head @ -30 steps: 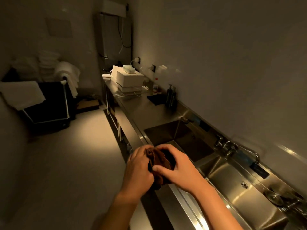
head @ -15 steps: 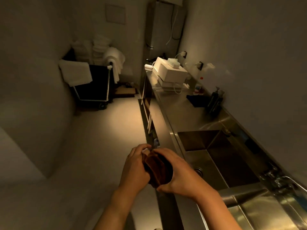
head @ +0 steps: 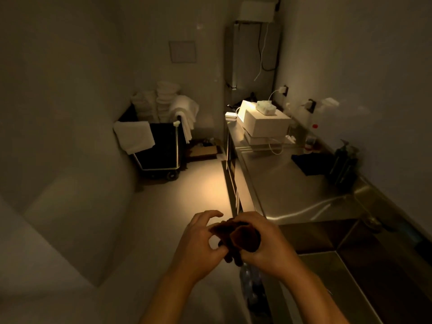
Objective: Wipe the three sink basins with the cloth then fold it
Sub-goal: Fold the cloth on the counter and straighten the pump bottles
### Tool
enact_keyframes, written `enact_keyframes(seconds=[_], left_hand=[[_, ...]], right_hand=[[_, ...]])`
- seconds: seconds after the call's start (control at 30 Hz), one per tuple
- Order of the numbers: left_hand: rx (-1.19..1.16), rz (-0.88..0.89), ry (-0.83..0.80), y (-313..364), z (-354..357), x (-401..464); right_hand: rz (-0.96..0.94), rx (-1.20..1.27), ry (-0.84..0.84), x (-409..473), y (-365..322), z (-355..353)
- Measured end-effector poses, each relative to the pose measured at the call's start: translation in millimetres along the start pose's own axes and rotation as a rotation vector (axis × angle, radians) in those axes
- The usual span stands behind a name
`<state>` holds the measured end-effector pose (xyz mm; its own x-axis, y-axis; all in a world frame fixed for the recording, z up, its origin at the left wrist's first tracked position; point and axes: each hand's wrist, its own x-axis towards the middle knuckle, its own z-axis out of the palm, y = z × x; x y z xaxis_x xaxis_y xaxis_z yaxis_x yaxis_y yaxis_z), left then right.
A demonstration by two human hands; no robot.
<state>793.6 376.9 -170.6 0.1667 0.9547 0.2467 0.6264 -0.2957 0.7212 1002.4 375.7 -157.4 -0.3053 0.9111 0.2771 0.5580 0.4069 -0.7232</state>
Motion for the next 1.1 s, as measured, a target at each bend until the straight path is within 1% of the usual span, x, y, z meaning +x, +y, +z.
enact_keyframes(seconds=[0.1,0.23,0.43,0.5,0.63,0.9,1.1], left_hand=[[0.070,0.054,0.027,-1,0,23],[0.144,0.038,0.011,-15,-4,49],[0.141,0.038,0.034,-58,-20,114],[0.138,0.058,0.033,-76,-25,142],[0.114,0.114,-0.015,-116,-36,201],[-0.004,0.226,-0.099,-180,-68,321],[-0.083,0.276,-0.229,-212,-52,375]], right_hand=[[-0.010,-0.002,0.013,30,20,-11],[0.003,-0.032,0.025,67,40,-16],[0.053,-0.072,0.018,133,63,-15],[0.067,-0.106,0.041,156,67,-11],[0.102,-0.129,0.120,204,75,3],[0.207,-0.166,0.200,292,81,29],[0.339,-0.138,0.241,325,94,37]])
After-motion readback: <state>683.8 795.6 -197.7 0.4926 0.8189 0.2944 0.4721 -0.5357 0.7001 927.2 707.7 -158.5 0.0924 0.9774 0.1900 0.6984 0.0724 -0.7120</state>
